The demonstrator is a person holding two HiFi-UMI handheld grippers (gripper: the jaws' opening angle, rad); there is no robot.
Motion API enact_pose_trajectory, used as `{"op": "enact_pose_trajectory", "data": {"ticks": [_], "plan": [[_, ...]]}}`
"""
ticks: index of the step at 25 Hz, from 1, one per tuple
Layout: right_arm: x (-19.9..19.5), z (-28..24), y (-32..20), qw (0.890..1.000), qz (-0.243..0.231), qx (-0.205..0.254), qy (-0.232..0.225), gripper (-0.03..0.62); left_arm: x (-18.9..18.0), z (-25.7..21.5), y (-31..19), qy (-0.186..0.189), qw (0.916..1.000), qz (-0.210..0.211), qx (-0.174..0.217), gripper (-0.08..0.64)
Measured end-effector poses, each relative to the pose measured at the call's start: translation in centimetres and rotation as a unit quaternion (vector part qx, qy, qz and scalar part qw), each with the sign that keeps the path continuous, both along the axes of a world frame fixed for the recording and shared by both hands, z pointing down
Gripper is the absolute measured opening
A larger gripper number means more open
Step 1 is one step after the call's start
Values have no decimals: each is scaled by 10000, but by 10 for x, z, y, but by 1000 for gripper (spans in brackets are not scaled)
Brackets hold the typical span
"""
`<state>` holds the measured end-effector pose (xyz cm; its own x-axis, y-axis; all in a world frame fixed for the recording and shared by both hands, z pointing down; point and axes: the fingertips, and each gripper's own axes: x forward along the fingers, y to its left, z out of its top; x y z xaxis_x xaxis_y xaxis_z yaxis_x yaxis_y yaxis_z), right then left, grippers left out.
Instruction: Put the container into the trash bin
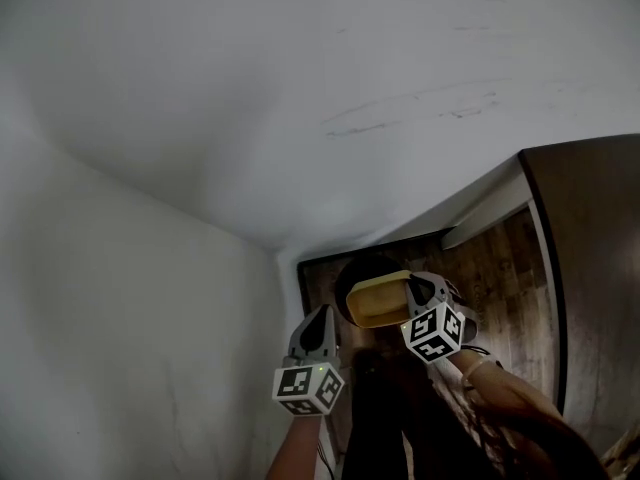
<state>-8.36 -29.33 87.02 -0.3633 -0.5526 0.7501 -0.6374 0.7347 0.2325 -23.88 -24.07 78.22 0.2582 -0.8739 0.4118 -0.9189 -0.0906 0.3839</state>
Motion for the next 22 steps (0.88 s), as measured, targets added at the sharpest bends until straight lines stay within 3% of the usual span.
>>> {"op": "enact_pose_trajectory", "data": {"ticks": [11,22], "plan": [[-20,41,-9,9994,-36,-274,197,37,-1,20,-26,-95,9999,110,60,20],[-26,59,-10,9981,85,-599,92,58,-7,24,-45,-120,9998,142,38,20]]}}
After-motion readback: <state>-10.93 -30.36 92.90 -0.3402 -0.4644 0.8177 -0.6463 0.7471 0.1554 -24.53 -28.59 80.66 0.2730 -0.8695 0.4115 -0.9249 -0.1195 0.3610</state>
